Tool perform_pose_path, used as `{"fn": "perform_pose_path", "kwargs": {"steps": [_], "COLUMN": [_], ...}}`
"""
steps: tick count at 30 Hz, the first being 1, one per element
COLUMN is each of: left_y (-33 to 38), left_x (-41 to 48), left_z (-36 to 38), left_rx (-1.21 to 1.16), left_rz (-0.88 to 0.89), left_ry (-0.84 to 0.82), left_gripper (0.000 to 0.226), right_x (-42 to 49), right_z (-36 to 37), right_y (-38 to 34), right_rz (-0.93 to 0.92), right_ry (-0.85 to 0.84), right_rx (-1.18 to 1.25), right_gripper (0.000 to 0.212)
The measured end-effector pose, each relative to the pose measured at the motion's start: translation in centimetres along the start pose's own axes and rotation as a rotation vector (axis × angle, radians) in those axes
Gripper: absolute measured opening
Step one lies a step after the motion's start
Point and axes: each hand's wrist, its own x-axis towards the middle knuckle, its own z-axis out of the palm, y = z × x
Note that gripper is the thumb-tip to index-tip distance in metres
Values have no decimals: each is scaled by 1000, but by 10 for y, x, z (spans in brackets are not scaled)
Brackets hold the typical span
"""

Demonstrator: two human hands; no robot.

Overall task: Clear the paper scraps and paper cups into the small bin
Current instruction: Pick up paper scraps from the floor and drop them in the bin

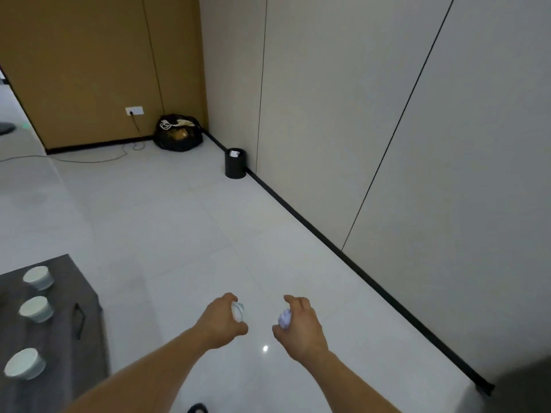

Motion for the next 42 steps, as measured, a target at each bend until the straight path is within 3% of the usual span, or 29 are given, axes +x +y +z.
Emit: {"fn": "perform_pose_path", "kwargs": {"steps": [11, 22, 29, 36, 42], "left_y": [11, 59, 106, 84, 78], "left_x": [211, 432, 560, 683, 814], "left_z": [-162, -228, -288, -339, -425], "left_rx": [71, 39, -47, -84, -90], "left_rz": [20, -15, -38, -96, -86], "left_ry": [96, 117, 225, 204, 186], "left_gripper": [67, 67, 68, 68, 68], "right_x": [242, 488, 643, 784, 913], "right_z": [-3, -22, -62, -46, -47], "right_y": [-118, -142, -170, -213, -267], "right_rz": [-80, -154, -238, -263, -220], "right_ry": [31, -23, -45, -87, -50], "right_rx": [-12, -11, -70, -116, -116], "right_gripper": [68, 68, 67, 68, 66]}}
